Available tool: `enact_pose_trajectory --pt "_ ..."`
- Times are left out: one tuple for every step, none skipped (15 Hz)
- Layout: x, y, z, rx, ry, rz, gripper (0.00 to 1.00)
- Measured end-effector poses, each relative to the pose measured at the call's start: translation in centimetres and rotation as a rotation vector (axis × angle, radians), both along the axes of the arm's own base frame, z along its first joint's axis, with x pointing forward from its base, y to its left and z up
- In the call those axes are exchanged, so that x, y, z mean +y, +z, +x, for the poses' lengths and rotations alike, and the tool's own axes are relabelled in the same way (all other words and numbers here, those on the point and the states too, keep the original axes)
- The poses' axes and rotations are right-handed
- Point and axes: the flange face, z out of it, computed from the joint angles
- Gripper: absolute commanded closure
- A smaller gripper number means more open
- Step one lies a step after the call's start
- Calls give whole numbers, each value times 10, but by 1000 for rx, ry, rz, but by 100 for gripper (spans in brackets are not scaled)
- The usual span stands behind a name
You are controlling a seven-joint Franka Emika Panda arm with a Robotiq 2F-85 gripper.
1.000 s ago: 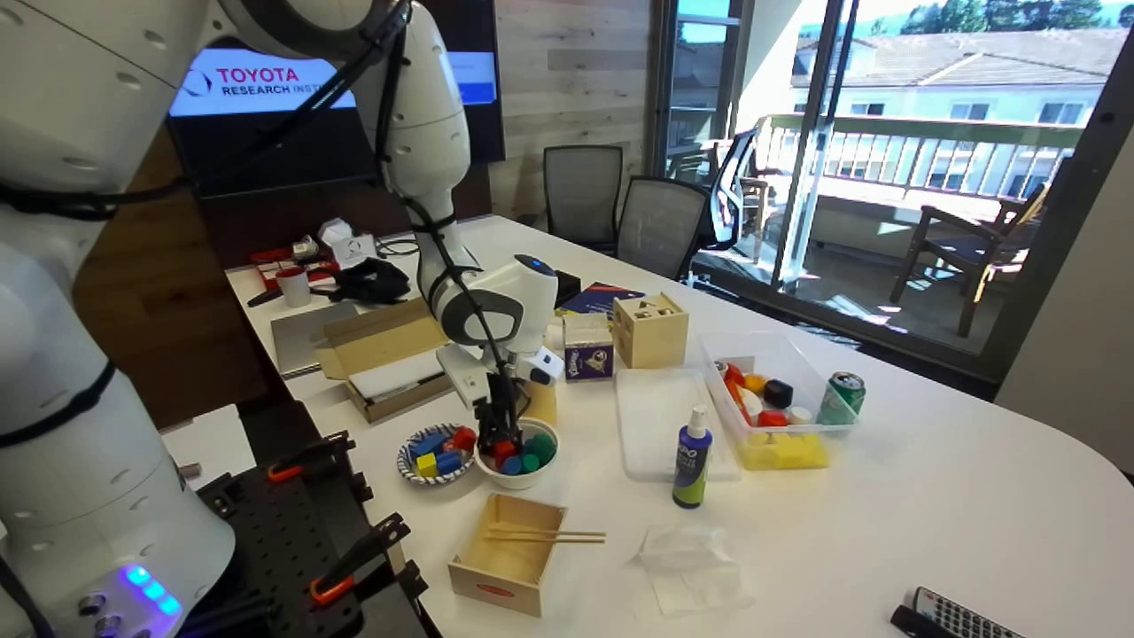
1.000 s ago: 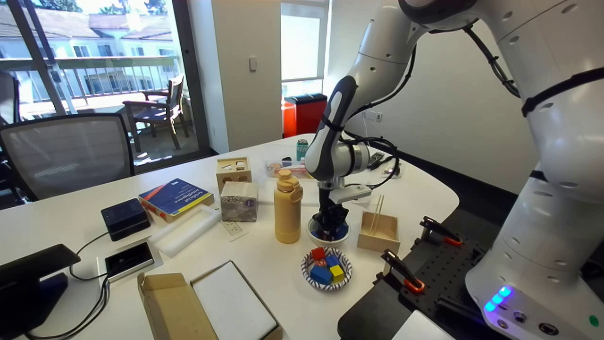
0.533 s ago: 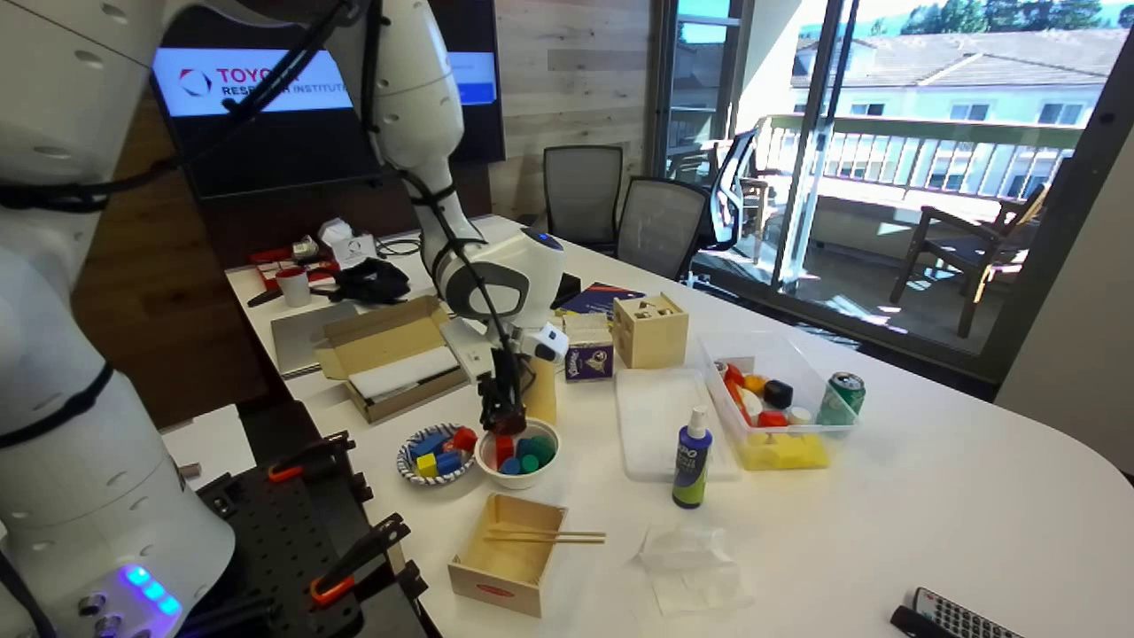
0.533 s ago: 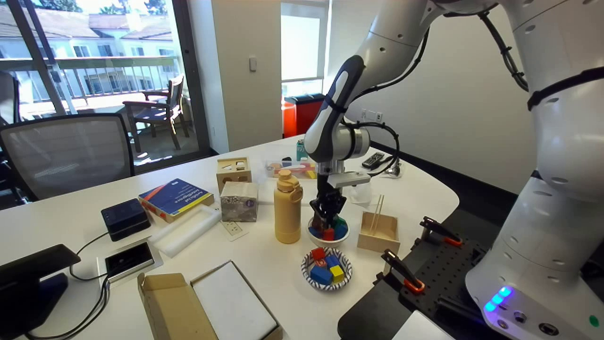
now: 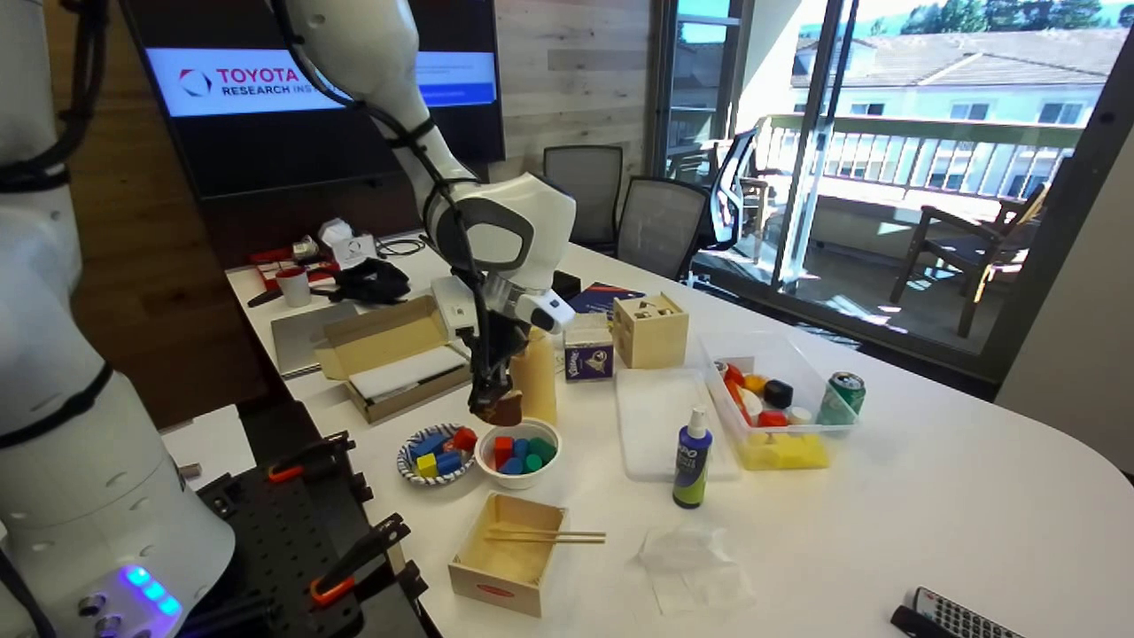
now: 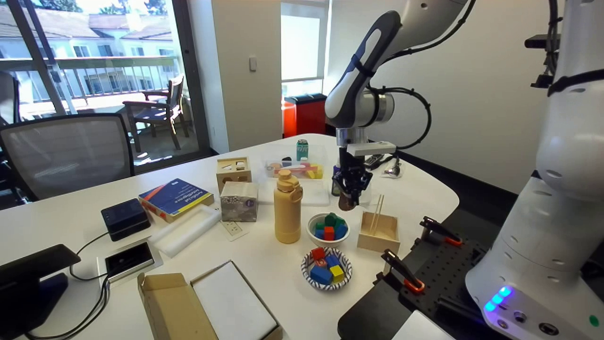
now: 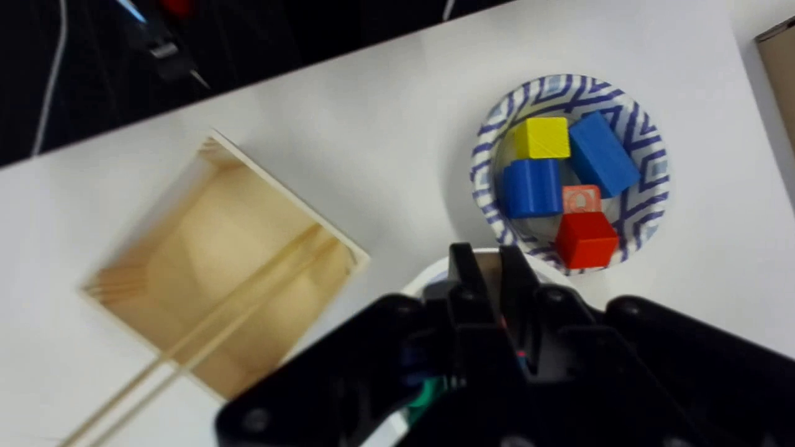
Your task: Pick up the objects from the bowl and put them in the box
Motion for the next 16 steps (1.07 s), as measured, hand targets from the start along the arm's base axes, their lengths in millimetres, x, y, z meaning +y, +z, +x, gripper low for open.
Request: enact_pose_trajectory --pt "-14 3 -9 23 -45 -27 97" --pt "-28 4 -20 49 -88 -52 97" --pt "-40 2 -28 71 -125 -71 97" --pt "-49 -3 -37 93 -156 -86 97" --pt "-56 -8 -44 113 -181 -95 97" --pt "-60 -14 -50 133 -203 -101 97" --pt "-63 -22 -54 153 -211 -104 97" --pt "-64 -30 -58 166 -216 -106 97" --pt "-65 -38 -60 174 -220 -111 97" --pt "-66 -47 -62 178 -230 -119 97" --pt "-67 -54 -62 179 -239 -127 97" --pt "-68 -61 -63 176 -246 -132 97" --pt "-70 -67 -62 172 -254 -136 97" --pt "-71 -73 -61 167 -265 -138 97" --pt "-72 -77 -58 164 -277 -138 97" --pt "-72 -81 -55 162 -289 -136 97"
